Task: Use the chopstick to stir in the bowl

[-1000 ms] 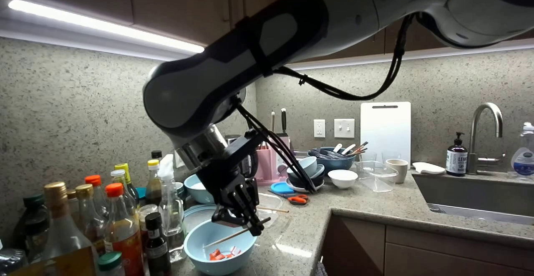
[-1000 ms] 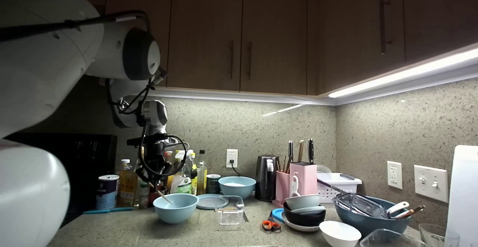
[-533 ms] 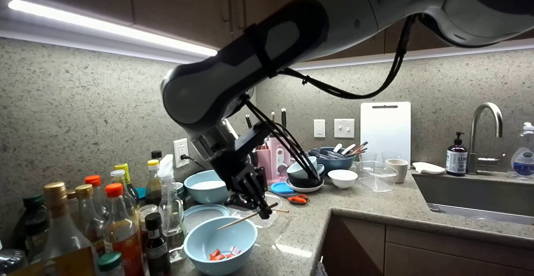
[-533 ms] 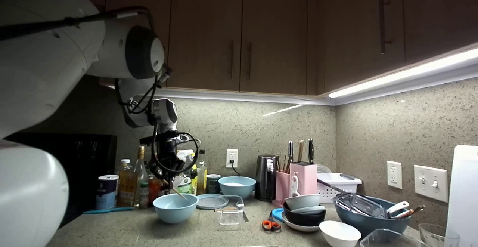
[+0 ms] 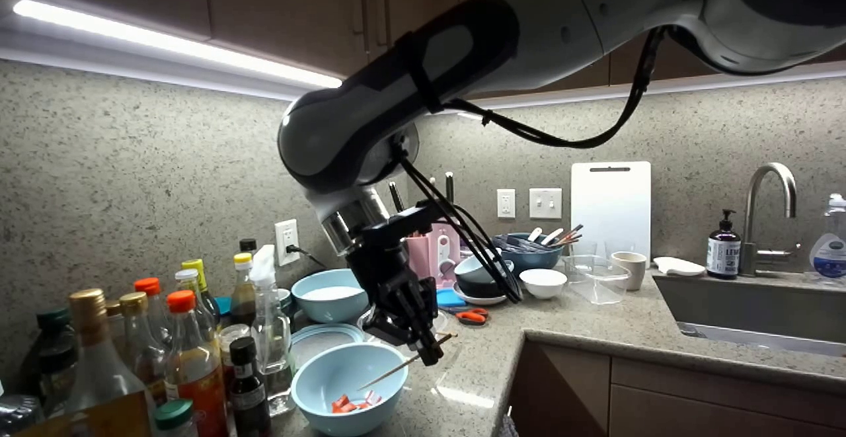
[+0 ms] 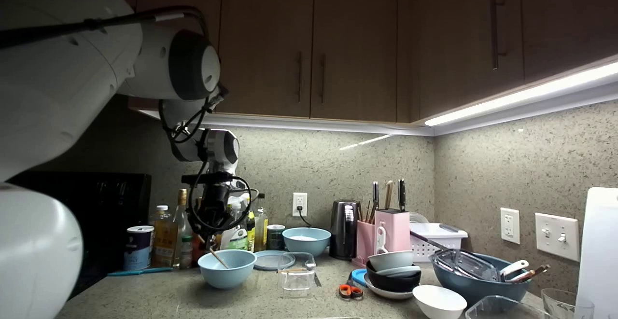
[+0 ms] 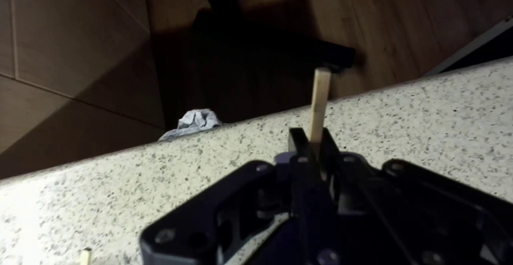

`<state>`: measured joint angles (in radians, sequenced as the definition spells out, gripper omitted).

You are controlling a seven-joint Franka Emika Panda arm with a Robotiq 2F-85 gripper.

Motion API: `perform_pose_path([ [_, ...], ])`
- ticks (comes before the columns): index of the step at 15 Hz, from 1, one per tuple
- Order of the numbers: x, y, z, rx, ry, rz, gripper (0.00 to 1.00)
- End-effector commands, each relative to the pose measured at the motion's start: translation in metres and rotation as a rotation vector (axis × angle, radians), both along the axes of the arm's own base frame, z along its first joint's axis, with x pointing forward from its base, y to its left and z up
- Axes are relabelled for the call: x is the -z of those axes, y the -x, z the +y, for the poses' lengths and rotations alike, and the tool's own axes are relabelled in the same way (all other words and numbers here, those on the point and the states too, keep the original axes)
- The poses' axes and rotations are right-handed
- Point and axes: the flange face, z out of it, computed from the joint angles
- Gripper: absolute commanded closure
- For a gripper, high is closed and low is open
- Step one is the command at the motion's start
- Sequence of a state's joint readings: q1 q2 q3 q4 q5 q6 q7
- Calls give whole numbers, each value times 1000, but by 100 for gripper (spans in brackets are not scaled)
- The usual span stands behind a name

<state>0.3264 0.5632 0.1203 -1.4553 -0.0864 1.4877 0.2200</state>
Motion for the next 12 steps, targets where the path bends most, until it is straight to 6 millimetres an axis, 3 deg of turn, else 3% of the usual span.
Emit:
perform_pose_path([
  [1,4,15,3,50,-117,92,98],
  [7,20,17,19,85,-200,156,98],
  [12,14,4,14,105,-177,110,98],
])
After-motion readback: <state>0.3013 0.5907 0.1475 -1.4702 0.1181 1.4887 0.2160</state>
